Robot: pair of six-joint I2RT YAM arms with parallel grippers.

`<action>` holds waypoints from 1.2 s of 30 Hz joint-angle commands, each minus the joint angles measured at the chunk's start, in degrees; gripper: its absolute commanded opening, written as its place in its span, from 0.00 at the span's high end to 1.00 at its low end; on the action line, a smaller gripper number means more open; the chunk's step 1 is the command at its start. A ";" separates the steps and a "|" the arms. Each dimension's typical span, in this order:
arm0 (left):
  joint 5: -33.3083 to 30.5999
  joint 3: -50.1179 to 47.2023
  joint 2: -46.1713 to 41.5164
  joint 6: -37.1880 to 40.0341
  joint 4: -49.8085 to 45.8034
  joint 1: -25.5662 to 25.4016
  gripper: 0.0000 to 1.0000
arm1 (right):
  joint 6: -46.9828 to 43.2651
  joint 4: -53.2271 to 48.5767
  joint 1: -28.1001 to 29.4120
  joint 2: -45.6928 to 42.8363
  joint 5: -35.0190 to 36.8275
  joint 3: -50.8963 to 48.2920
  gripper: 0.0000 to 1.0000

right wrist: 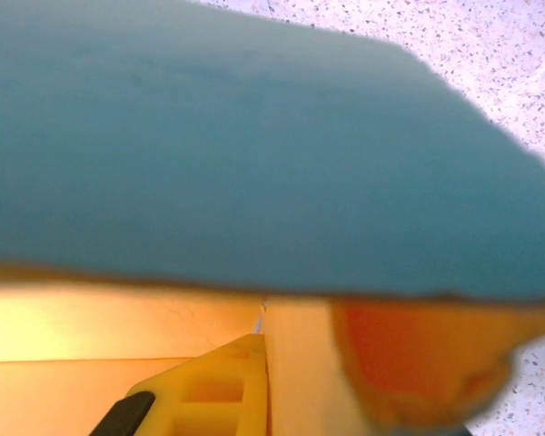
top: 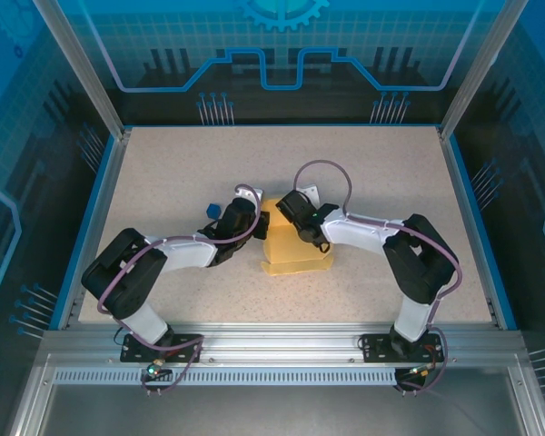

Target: Fold the paper box

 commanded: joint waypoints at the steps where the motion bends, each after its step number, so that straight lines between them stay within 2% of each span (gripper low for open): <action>1: -1.97 0.95 -1.47 1.03 1.72 0.42 0.88 | -3.66 -9.96 -0.30 1.71 6.66 -0.37 0.89; 13: -2.01 0.95 -1.44 1.07 1.55 0.37 0.88 | -7.27 -3.34 -0.77 -7.86 -7.43 -2.39 0.76; 22: -1.74 1.04 -1.12 0.94 1.63 0.36 0.87 | -6.94 -0.92 -1.60 -11.15 -15.52 -2.63 0.56; 28: -1.84 1.05 -1.17 0.99 1.63 0.36 0.88 | -5.78 -0.20 -2.72 -13.19 -18.47 -2.92 0.48; 31: -1.73 1.11 -1.21 0.98 1.70 0.36 0.88 | -4.64 -1.27 -3.21 -13.61 -17.30 -2.48 0.50; 36: -1.53 1.13 -1.08 0.91 1.77 0.40 0.88 | -3.74 -3.26 -3.48 -12.31 -13.58 -1.12 0.61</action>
